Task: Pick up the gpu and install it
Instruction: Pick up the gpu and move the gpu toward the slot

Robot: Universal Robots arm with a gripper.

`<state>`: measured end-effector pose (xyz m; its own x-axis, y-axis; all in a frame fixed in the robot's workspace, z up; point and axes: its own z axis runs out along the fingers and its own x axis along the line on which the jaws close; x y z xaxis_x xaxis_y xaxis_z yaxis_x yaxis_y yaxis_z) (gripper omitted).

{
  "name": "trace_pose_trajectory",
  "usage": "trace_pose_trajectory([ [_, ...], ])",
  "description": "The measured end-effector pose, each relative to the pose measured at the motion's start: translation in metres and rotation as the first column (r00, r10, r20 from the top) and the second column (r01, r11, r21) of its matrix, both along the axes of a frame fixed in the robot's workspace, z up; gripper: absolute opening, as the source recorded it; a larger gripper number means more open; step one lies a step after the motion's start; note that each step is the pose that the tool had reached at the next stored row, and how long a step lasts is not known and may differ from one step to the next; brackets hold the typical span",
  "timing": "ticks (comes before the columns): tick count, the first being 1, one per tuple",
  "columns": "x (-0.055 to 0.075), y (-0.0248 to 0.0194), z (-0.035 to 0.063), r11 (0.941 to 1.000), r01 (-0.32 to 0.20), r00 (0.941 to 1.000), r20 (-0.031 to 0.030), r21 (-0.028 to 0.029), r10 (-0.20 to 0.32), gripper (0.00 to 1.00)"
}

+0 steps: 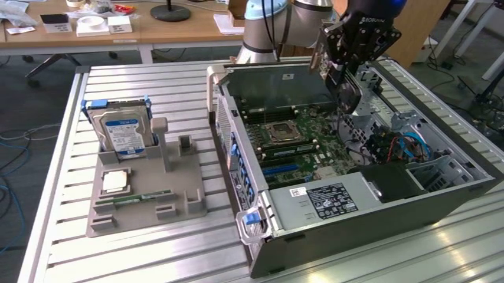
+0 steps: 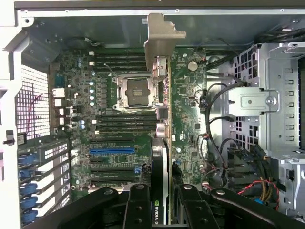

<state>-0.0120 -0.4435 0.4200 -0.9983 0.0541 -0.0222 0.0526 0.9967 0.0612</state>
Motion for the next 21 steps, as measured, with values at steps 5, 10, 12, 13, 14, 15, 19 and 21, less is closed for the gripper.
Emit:
trace_pose_trajectory([
  [5, 0.014, 0.0, 0.0, 1.0, 0.0, 1.0, 0.0, 0.0, 0.0, 0.27],
  [10, 0.029, 0.0001, -0.0001, 1.0, 0.0, 1.0, 0.0, 0.0001, 0.0, 0.27],
  [12, 0.034, 0.0, 0.0, 1.0, 0.0, 1.0, -0.0001, -0.0001, 0.0, 0.27],
  [13, 0.037, 0.0, 0.0, 1.0, 0.0, 1.0, 0.0, 0.0001, 0.0, 0.27],
  [14, 0.039, 0.0, 0.0, 1.0, 0.0, 1.0, 0.0, 0.0, 0.0, 0.27],
  [15, 0.041, 0.0, 0.0, 1.0, 0.0, 1.0, 0.0, 0.0, 0.0, 0.27],
  [19, 0.049, 0.0, 0.0, 1.0, 0.0, 1.0, 0.0, 0.0001, 0.0, 0.27],
  [21, 0.05, 0.0, 0.0, 1.0, 0.0, 1.0, -0.0001, 0.0, 0.0, 0.27],
])
